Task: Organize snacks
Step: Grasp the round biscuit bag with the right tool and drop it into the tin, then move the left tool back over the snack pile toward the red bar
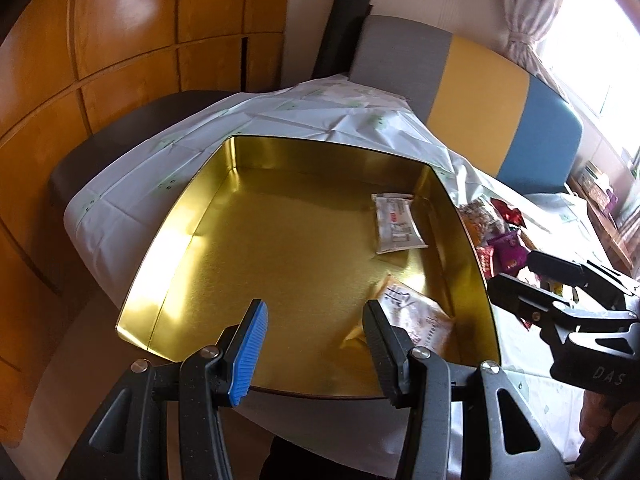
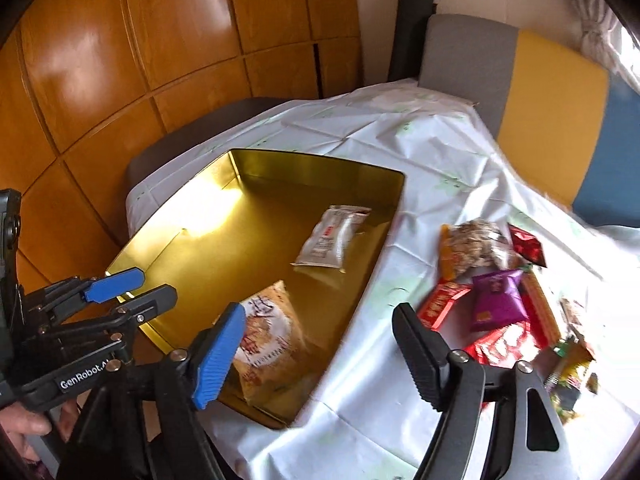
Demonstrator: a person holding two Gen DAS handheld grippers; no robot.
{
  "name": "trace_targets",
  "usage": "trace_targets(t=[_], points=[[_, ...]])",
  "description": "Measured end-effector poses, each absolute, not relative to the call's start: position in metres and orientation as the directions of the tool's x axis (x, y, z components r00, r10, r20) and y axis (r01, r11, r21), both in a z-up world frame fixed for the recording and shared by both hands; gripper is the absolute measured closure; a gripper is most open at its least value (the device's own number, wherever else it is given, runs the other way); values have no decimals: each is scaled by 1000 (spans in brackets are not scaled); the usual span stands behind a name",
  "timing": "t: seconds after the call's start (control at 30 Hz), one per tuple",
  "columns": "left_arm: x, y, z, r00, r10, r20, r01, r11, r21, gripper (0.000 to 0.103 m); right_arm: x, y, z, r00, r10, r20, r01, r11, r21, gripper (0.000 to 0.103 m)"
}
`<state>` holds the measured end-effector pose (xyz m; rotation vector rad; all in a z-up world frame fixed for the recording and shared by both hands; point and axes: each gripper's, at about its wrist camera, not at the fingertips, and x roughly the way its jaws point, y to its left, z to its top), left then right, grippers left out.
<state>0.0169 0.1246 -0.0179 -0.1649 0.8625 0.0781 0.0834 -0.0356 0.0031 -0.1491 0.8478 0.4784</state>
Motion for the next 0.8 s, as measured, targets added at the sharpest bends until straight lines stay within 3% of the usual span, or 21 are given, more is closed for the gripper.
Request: trace_targets(t=[0.8], points=[[16, 67, -13, 635, -55, -770, 16, 998, -58, 53, 86, -191, 9, 649, 80, -757, -214, 973, -81, 20]])
